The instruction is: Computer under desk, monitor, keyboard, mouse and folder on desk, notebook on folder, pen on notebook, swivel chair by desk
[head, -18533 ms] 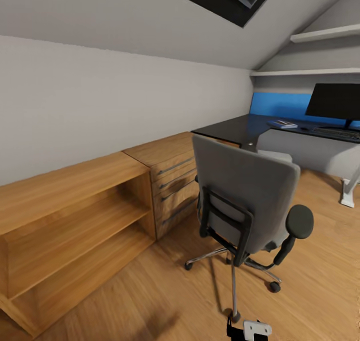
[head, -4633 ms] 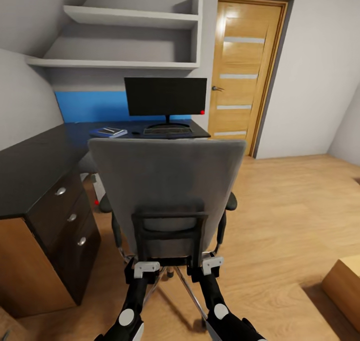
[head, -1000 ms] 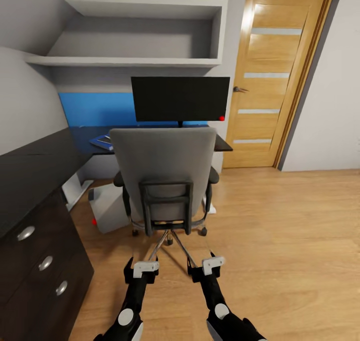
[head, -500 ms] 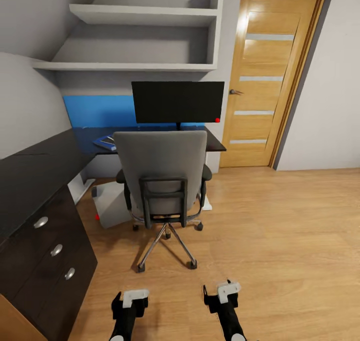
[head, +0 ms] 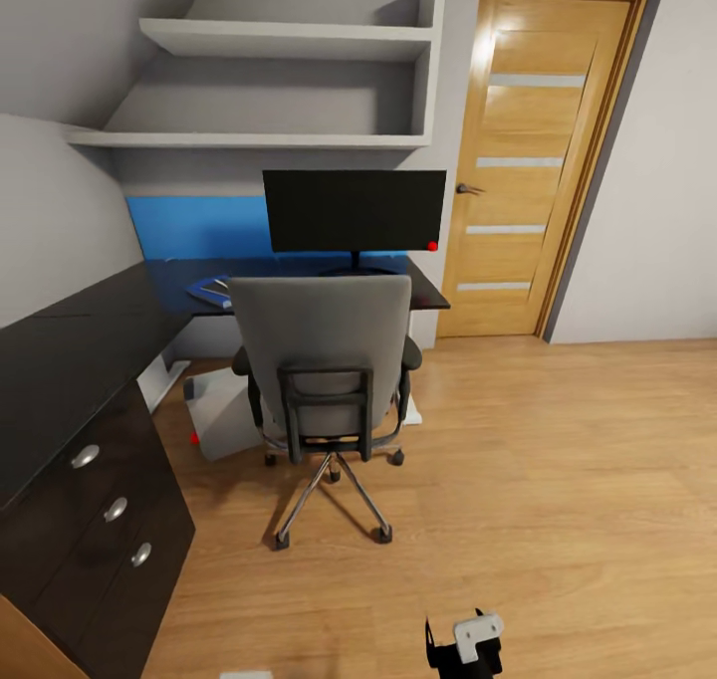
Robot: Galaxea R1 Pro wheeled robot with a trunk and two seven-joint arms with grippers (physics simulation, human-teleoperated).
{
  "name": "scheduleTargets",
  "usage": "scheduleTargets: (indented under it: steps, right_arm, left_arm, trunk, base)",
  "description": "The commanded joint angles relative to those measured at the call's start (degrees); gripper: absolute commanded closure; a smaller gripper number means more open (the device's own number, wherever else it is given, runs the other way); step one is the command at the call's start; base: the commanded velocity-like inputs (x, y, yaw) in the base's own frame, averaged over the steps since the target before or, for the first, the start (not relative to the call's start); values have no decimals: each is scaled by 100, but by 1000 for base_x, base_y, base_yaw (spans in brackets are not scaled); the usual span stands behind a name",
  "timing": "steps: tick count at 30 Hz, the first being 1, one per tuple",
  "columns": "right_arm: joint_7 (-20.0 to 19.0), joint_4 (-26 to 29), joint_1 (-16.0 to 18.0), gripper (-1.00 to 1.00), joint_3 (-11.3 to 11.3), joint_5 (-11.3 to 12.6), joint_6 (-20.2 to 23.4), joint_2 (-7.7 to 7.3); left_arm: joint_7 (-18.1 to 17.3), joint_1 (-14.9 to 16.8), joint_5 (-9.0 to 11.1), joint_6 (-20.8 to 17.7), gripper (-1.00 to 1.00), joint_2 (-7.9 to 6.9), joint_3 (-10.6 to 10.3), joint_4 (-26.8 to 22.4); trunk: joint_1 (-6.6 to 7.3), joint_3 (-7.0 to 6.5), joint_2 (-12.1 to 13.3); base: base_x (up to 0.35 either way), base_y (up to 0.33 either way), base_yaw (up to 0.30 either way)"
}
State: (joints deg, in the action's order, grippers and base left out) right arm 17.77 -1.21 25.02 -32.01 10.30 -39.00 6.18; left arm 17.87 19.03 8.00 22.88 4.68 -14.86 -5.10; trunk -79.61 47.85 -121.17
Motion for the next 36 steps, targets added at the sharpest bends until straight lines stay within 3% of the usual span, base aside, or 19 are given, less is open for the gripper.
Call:
scheduleTargets:
  steps: [1,8,12,36]
  right_arm:
    - [11,-12,-5,-100,-50,45,-30,3]
    - [-7,-16,-70,-100,-57,10,12,-2]
    - [-9,-19,-368,-100,-60,7,25,-2]
    - [-2,-19,-426,-100,-60,7,24,-3]
  left_arm:
    - [5,4,55,44,-100,-1,-52,38]
    - [-19,4,53,29,-100,-3,-52,78]
    - [-20,4,52,8,-100,-3,-52,164]
    - [-27,4,52,6,-100,-3,-52,210]
  trunk:
    - [24,-13,39]
    - [177,-139,320]
    - [265,-211,480]
    - [792,-642,1443]
  base:
    - [0,0,0]
    - [0,0,0]
    - [0,0,0]
    - [0,0,0]
